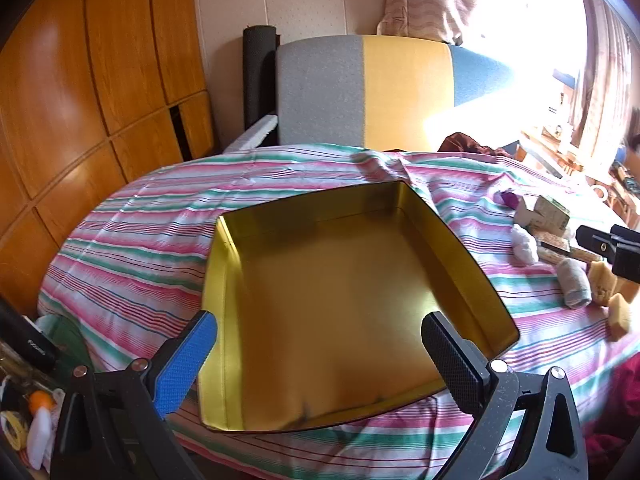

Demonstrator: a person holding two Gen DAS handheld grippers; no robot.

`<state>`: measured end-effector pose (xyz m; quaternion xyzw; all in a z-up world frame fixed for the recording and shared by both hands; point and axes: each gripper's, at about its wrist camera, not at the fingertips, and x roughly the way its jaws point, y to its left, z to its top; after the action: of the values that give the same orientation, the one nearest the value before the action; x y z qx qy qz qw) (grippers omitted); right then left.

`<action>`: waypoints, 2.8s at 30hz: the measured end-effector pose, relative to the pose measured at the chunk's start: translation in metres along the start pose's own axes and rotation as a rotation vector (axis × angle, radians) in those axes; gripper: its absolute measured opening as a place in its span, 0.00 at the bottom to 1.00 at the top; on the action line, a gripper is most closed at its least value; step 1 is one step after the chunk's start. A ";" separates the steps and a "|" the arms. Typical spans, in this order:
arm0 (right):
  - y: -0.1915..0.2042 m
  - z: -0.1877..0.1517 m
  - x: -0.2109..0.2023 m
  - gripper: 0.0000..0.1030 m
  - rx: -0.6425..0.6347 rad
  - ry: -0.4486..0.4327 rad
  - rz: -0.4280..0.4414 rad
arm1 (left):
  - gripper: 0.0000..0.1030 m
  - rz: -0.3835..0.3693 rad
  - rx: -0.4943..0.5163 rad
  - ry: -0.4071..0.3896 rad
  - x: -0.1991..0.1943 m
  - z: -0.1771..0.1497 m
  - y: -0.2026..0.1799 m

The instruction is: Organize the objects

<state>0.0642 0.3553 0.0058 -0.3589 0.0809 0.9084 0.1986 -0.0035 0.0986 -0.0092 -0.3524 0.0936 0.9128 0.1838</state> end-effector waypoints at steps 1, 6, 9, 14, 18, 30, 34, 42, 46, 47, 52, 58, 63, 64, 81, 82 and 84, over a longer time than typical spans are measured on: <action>-0.013 0.002 -0.001 0.93 0.018 -0.002 -0.007 | 1.00 -0.018 -0.005 0.006 0.001 0.000 -0.002; -0.084 0.009 -0.007 0.93 0.124 -0.039 -0.078 | 1.00 -0.140 -0.018 0.028 0.006 0.006 -0.015; -0.132 0.009 -0.009 0.93 0.239 -0.071 -0.085 | 1.00 -0.172 0.019 0.023 0.005 0.011 -0.031; -0.196 -0.009 0.001 0.93 0.412 -0.089 -0.121 | 1.00 -0.259 0.128 0.035 0.009 0.021 -0.071; -0.231 -0.031 0.012 0.93 0.590 -0.063 -0.093 | 1.00 -0.352 0.180 0.052 0.018 0.031 -0.110; -0.244 -0.034 0.006 0.96 0.683 -0.110 0.069 | 1.00 -0.478 0.173 0.242 0.088 0.065 -0.205; -0.239 -0.031 0.007 0.96 0.655 -0.101 0.077 | 1.00 -0.427 0.184 0.279 0.119 0.072 -0.228; -0.238 -0.031 0.013 0.96 0.658 -0.081 0.121 | 1.00 -0.323 0.252 0.297 0.158 0.082 -0.261; -0.236 -0.030 0.015 0.96 0.648 -0.069 0.130 | 0.97 -0.300 0.266 0.307 0.176 0.082 -0.271; -0.236 -0.030 0.016 0.96 0.645 -0.065 0.132 | 0.94 -0.315 0.262 0.329 0.183 0.081 -0.273; -0.232 -0.029 0.020 0.96 0.629 -0.045 0.123 | 0.41 -0.363 0.247 0.396 0.206 0.069 -0.273; -0.223 -0.027 0.025 0.96 0.573 -0.014 0.099 | 0.33 -0.413 0.214 0.345 0.183 0.061 -0.255; -0.201 -0.023 0.040 0.87 0.466 0.069 0.090 | 0.33 -0.432 0.249 0.270 0.143 0.053 -0.248; -0.195 -0.020 0.043 0.86 0.436 0.082 0.092 | 0.33 -0.439 0.253 0.257 0.137 0.054 -0.247; -0.120 0.073 0.164 0.83 -0.026 0.267 0.007 | 0.33 -0.450 0.197 0.182 0.074 0.046 -0.175; -0.117 0.072 0.172 0.78 -0.034 0.292 0.001 | 0.33 -0.446 0.189 0.180 0.073 0.046 -0.169; -0.115 0.067 0.183 0.31 -0.047 0.327 -0.033 | 0.33 -0.440 0.169 0.181 0.072 0.046 -0.156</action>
<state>-0.0507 0.5350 -0.0708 -0.5077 0.0848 0.8363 0.1891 -0.0178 0.2747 -0.0302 -0.4278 0.1068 0.8046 0.3979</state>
